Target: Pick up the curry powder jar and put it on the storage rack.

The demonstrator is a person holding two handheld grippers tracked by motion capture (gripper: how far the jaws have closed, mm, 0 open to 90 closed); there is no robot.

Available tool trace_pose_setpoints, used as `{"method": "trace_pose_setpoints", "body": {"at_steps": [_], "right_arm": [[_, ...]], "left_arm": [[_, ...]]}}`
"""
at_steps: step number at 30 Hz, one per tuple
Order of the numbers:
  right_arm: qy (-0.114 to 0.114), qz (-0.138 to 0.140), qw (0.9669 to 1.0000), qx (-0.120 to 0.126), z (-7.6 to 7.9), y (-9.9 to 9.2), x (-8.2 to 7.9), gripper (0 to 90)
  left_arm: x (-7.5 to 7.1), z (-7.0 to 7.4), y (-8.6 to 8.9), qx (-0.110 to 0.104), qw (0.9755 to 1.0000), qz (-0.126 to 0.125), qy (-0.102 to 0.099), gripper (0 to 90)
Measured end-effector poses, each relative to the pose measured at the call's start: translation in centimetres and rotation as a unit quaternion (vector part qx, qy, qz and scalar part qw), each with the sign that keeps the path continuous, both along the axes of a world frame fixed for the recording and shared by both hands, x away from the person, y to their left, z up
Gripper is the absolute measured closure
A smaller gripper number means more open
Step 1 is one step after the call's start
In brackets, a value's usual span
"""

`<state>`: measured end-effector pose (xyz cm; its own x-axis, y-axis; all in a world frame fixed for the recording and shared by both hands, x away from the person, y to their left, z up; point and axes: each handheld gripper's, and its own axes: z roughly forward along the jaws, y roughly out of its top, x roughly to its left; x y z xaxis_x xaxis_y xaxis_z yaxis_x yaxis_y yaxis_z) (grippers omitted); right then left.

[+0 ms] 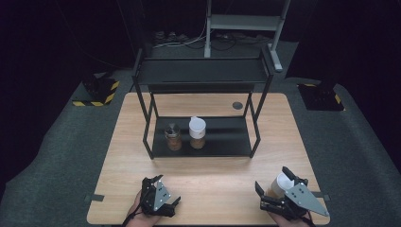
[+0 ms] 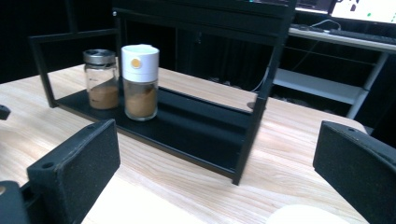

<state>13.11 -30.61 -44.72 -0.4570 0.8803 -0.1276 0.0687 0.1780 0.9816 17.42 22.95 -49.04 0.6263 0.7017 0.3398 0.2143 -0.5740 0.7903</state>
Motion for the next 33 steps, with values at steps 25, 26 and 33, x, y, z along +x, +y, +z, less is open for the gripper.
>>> {"method": "trace_pose_setpoints", "body": {"at_steps": [25,26,33], "right_arm": [[0.019,-0.051,0.9985,0.007,-1.1,-2.6,-1.2,0.0],[0.021,-0.053,0.9984,0.007,-1.2,-2.7,-1.2,0.0],[0.031,-0.055,0.998,0.006,-1.7,-2.9,-1.3,0.0]], "left_arm": [[0.1,0.0,0.0,0.0,1.0,-0.003,0.0,1.0],[0.1,0.0,0.0,0.0,1.0,-0.003,0.0,1.0],[0.1,0.0,0.1,-0.001,1.0,-0.003,0.0,1.0]]}}
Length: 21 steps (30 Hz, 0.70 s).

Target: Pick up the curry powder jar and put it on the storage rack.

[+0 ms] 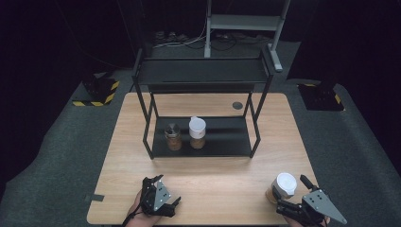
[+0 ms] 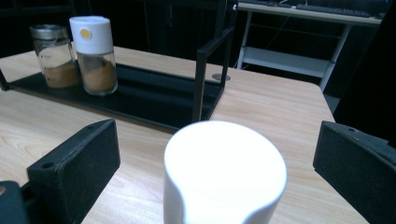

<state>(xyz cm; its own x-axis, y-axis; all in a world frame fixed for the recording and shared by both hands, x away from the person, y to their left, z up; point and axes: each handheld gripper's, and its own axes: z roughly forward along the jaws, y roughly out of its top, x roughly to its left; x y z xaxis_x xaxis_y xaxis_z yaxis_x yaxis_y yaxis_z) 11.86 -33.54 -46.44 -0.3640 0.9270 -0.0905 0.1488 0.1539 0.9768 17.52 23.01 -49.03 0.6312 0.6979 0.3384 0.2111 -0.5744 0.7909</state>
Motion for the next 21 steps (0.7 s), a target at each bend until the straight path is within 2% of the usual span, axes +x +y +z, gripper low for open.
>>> {"method": "trace_pose_setpoints", "body": {"at_steps": [7,21], "right_arm": [[0.014,0.001,0.9999,0.0,-0.8,0.0,0.1,0.0],[0.027,0.003,0.9996,0.0,-1.6,-0.5,0.5,2.3]], "left_arm": [[0.0,0.0,0.0,0.0,1.0,-0.001,-0.001,1.0],[0.0,0.0,0.0,0.0,1.0,-0.001,-0.001,1.0]]}}
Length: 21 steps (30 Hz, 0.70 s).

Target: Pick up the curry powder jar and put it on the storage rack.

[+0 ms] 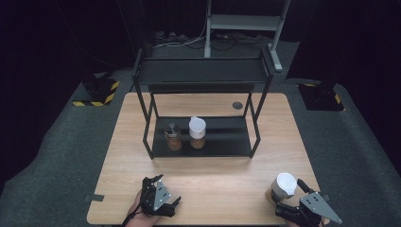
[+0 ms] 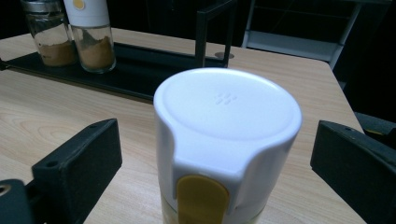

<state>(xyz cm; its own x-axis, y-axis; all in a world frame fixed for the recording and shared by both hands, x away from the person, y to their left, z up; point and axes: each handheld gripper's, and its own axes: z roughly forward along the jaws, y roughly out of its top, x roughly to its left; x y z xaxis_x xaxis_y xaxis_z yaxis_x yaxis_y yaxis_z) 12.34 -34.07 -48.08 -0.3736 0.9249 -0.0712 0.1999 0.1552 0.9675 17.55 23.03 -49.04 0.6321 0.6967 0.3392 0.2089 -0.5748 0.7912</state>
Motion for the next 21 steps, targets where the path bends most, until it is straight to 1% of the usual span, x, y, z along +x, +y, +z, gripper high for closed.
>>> {"method": "trace_pose_setpoints", "body": {"at_steps": [7,10,16,18,21], "right_arm": [[0.011,0.005,0.9999,0.002,-0.7,-0.1,0.4,9.8],[0.013,0.006,0.9999,0.005,-1.0,-0.3,0.5,14.8],[0.015,0.01,0.9998,0.005,-1.2,-0.5,0.6,22.1],[0.016,0.01,0.9998,0.005,-1.2,-0.6,0.6,22.7],[0.022,0.01,0.9997,0.009,-1.4,-0.7,0.8,26.1]], "left_arm": [[0.0,0.0,0.2,-0.003,1.0,-0.002,-0.002,0.9],[0.0,-0.1,0.1,-0.003,1.0,-0.001,-0.003,0.9],[-0.1,-0.1,0.1,-0.003,1.0,-0.001,-0.004,0.9],[-0.1,-0.1,0.1,-0.004,1.0,0.0,-0.004,0.9],[-0.1,-0.1,0.1,-0.003,1.0,0.0,-0.004,0.9]]}}
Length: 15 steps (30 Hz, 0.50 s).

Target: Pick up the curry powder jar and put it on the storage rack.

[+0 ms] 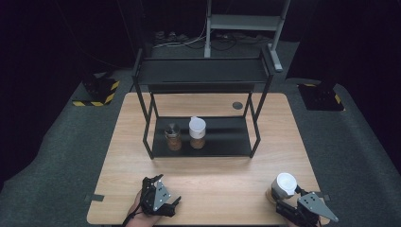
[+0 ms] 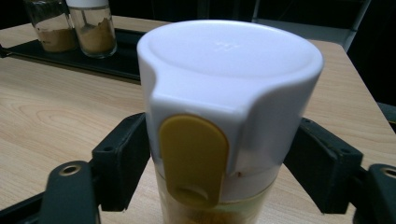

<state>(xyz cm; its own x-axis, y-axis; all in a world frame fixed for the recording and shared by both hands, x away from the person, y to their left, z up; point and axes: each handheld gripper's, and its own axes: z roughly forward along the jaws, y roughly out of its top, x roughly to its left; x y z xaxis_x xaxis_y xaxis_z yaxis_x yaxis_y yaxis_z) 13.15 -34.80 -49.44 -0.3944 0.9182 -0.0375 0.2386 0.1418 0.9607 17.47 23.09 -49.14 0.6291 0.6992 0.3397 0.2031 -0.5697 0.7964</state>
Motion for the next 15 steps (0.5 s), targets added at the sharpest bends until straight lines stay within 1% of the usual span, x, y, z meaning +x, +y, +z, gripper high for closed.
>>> {"method": "trace_pose_setpoints", "body": {"at_steps": [5,15], "right_arm": [[0.0,0.004,1.0,0.004,-0.19,-0.2,0.08,29.7],[0.0,0.008,1.0,0.004,-0.19,-0.4,0.2,30.2]], "left_arm": [[-0.03,-0.01,-0.09,0.002,1.0,0.0,-0.001,0.9],[-0.01,0.0,-0.04,0.001,1.0,0.0,0.0,0.9]]}}
